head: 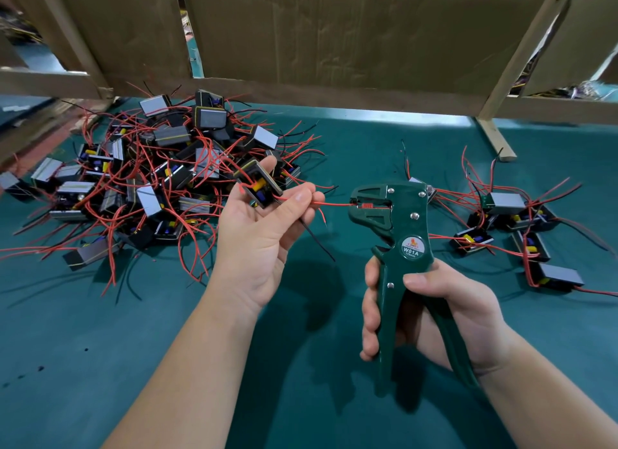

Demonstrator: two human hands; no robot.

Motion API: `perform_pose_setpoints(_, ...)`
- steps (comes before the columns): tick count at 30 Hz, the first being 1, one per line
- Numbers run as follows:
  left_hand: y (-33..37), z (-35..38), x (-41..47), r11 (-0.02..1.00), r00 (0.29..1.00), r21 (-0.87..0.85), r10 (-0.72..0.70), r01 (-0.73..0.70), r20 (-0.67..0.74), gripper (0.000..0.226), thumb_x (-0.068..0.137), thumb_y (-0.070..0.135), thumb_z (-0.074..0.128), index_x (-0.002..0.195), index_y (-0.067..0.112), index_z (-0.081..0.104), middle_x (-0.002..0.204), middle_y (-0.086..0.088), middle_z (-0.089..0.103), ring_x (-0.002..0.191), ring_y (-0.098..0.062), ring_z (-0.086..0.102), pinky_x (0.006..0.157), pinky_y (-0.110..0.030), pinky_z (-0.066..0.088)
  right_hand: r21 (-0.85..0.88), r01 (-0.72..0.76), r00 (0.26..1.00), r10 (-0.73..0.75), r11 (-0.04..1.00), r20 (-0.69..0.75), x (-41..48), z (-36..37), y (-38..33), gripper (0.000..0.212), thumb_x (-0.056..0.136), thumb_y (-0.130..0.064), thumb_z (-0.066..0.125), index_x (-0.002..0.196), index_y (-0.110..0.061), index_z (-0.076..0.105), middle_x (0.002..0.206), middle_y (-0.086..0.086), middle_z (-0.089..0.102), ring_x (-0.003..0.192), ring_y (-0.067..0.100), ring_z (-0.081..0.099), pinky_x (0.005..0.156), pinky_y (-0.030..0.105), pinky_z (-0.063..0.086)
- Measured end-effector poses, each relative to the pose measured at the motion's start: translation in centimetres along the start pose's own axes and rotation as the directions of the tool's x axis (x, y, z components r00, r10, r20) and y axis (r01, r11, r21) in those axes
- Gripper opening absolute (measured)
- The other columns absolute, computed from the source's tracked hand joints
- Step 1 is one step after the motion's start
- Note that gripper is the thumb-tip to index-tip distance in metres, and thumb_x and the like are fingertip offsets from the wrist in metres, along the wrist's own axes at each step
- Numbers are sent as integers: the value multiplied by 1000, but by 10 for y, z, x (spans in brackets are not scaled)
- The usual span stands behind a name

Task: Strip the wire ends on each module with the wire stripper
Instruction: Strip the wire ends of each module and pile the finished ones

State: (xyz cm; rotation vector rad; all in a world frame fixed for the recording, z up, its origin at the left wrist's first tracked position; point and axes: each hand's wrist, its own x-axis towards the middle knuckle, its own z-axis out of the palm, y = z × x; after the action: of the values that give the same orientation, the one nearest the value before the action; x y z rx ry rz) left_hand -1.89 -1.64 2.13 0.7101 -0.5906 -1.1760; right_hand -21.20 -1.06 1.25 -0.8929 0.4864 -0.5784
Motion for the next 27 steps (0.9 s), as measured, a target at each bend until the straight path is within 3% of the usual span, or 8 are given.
perform_pose_setpoints(5, 1, 0, 0, 1000, 1000, 2, 3, -3, 4, 52, 65, 1, 67, 113, 17, 51, 76, -6, 73, 70, -15, 72, 56, -16, 53, 2, -13, 1000, 13, 1000, -18, 0, 2, 0, 40, 60, -31, 82, 88, -8, 65, 70, 24, 60, 59, 38, 61, 64, 51, 51)
perform_pose_setpoints(10, -4, 0, 0, 999, 1000, 28, -20, 21, -19, 48, 66, 4, 67, 110, 14, 53, 76, -7, 73, 69, -15, 72, 56, -18, 53, -32, -4, 992, 0, 999, -125, -1, 8, 3, 45, 61, -42, 85, 78, -9, 61, 63, 22, 56, 52, 35, 59, 57, 46, 51)
perform_pose_setpoints(13, -3, -4, 1, 987, 996, 135, -78, 83, -45, 33, 66, 12, 69, 98, 12, 58, 74, -6, 73, 66, -16, 71, 55, -20, 53, -44, 4, 987, -11, 999, -161, -3, 12, 5, 46, 64, -47, 82, 76, -10, 58, 59, 21, 54, 47, 32, 56, 53, 42, 50)
perform_pose_setpoints(17, -5, -9, 1, 957, 988, 249, -131, 146, -77, 13, 69, 16, 71, 76, 16, 60, 70, -6, 73, 60, -16, 70, 50, -21, 53, -62, 48, 933, -67, 997, -353, 3, 13, 5, 41, 62, -44, 77, 66, -10, 54, 49, 17, 44, 33, 25, 44, 43, 33, 42)
perform_pose_setpoints(20, -9, -5, -1, 956, 982, 226, -176, 188, -71, 10, 72, 16, 69, 74, 17, 60, 71, -4, 73, 58, -13, 69, 50, -21, 53, 29, 80, 957, -68, 996, -283, 4, 9, 0, 44, 60, -48, 80, 74, -10, 61, 60, 17, 53, 47, 30, 54, 51, 40, 50)
perform_pose_setpoints(24, -1, -10, 6, 979, 975, 85, -172, 185, -143, 15, 69, 23, 68, 79, 18, 57, 73, 1, 73, 60, -9, 69, 51, -18, 53, 158, 103, 981, -74, 982, -177, 2, 2, -1, 50, 53, -36, 84, 88, -6, 65, 78, 23, 59, 68, 39, 62, 67, 51, 54)
perform_pose_setpoints(27, 6, -14, 9, 981, 963, -27, -195, 193, -186, 34, 68, 28, 67, 98, 13, 60, 76, 6, 73, 63, -8, 69, 52, -16, 53, 152, 56, 987, -32, 987, -159, 4, 2, 2, 54, 50, -32, 85, 92, -2, 66, 80, 26, 60, 69, 41, 61, 66, 52, 53)
